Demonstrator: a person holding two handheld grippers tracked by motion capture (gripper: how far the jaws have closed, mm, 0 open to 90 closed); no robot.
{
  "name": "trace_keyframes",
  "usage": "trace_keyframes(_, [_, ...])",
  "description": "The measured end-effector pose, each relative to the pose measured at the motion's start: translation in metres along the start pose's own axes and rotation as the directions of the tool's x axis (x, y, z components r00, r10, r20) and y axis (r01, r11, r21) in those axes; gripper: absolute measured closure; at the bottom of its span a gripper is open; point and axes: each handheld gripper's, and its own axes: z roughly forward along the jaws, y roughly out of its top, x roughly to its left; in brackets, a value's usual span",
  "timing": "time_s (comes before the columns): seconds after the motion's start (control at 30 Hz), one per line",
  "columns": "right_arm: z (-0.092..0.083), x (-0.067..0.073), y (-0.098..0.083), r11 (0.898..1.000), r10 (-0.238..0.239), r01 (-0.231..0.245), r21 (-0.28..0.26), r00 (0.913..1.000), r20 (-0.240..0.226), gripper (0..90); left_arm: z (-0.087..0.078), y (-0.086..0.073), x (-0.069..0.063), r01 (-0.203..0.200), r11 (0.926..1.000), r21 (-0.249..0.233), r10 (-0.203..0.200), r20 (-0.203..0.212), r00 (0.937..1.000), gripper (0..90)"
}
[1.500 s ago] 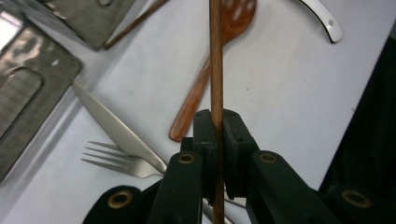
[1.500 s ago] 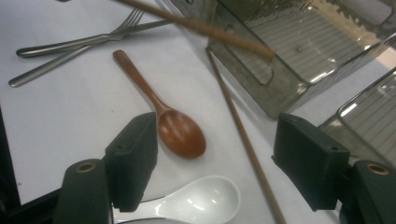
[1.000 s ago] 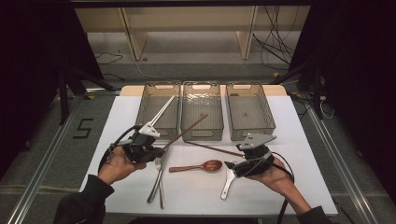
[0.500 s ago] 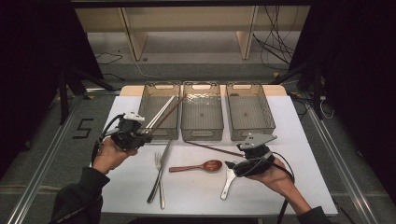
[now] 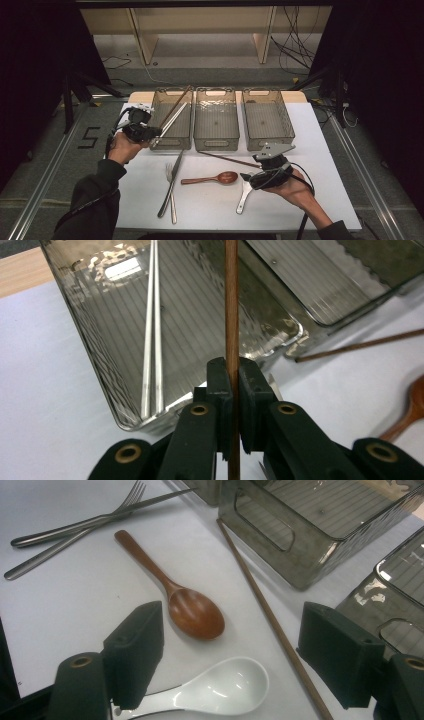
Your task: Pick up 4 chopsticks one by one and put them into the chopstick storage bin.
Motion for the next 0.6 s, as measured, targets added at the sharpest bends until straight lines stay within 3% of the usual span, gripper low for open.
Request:
trace_keyframes(0.2, [0.001,0.000,0.000,1.000,0.001,-0.001,0.002,1.0000,-0.003,27.2,0.009,0.011,0.011,0.028,0.9996,-0.007,-0.028,-0.009,0.9996,84.9])
trace_keyframes(0.6, [0.002,-0.001,-0.001,1.000,-0.003,0.003,0.005,1.0000,-0.008,27.2,0.027,0.023,0.021,0.016,0.9998,0.016,-0.015,-0.046,0.9988,84.8])
